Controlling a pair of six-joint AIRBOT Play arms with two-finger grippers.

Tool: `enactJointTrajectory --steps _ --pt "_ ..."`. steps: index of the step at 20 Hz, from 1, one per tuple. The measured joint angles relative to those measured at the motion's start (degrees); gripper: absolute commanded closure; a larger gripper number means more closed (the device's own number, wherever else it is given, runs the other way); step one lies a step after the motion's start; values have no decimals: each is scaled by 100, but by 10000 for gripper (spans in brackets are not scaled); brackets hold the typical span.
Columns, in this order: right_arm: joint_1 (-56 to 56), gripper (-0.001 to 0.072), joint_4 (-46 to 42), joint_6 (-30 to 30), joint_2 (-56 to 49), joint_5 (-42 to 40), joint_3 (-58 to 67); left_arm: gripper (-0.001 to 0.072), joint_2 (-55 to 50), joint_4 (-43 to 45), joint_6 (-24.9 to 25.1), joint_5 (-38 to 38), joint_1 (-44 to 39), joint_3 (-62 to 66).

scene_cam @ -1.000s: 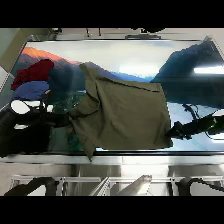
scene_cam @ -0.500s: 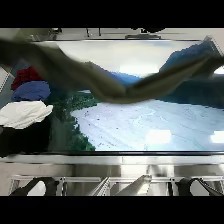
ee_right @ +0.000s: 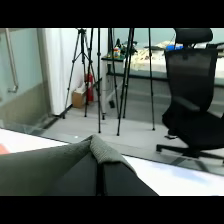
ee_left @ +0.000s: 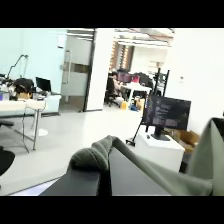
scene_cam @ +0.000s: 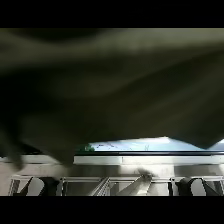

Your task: Fold the shirts.

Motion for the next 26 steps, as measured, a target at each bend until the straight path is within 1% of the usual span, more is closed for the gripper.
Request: enactJointTrajectory --steps 1,3,6,9,11,14,18,20,23,26 --pt "116 699 46 22 -181 17 -155 687 -94 317 -22 48 -286 -111" --pt "498 699 -7 66 -614 61 -568 686 -404 1235 -48 221 -1132 -446" --pt "1143 699 -529 131 -1403 13 -1370 686 -1137 2570 -90 765 -2457 -1054" --pt "1657 699 -1036 140 -2420 -424 -2306 686 -2251 3552 -90 1311 -3480 -1530" --pt "1906 699 -1202 -59 -3204 -905 -2756 687 -3156 3939 9 1655 -3917 -1613" --pt "2162 699 -1008 -516 -4378 -1593 -3038 687 -4653 4179 133 1989 -4260 -1226" --pt "2284 699 118 -1375 -5558 -2015 -2986 687 -6297 3748 208 2048 -4411 -142" --pt "2302 699 531 -1679 -5838 -2092 -2903 687 -6767 3534 225 2079 -4433 378" --pt "2295 699 839 -1980 -6033 -2168 -2809 687 -7180 3403 243 2087 -4417 1123" --pt "2214 699 955 -2114 -6107 -2273 -2769 687 -7350 3604 245 2092 -4360 1740"
